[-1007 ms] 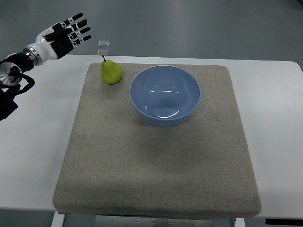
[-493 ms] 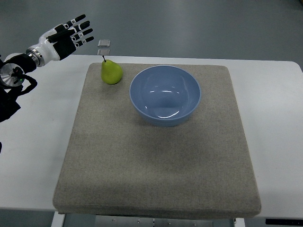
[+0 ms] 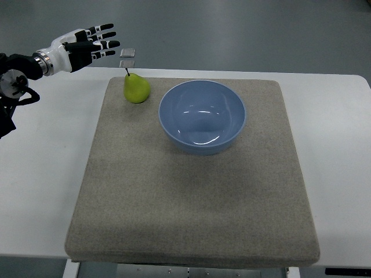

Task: Place pear in bowl with left hand
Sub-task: 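Reach the left hand down over the green pear and curl fingers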

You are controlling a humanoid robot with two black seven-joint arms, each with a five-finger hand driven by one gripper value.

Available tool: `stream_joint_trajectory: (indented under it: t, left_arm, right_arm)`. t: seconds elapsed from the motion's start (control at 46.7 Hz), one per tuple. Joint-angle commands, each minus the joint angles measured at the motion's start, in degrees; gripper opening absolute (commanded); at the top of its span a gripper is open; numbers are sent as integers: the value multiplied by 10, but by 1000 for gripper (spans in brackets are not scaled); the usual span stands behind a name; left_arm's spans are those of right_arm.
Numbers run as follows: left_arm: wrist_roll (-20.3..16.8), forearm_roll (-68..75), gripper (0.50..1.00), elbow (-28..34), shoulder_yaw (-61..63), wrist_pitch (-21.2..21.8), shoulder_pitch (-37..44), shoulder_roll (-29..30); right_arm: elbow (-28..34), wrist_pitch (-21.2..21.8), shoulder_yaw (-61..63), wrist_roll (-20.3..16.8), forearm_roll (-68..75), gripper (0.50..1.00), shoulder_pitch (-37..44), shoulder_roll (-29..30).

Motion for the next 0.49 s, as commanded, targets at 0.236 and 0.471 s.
stream_joint_trajectory:
  t: [0.236, 0.471]
  left_arm:
    - [-115, 301, 994, -13, 4, 0, -27, 0]
    - [-149, 432, 994, -78, 85, 0, -38, 0]
  right_arm:
    - [0, 0, 0, 0, 0, 926, 0, 0]
    - [0, 0, 0, 0, 0, 926, 0, 0]
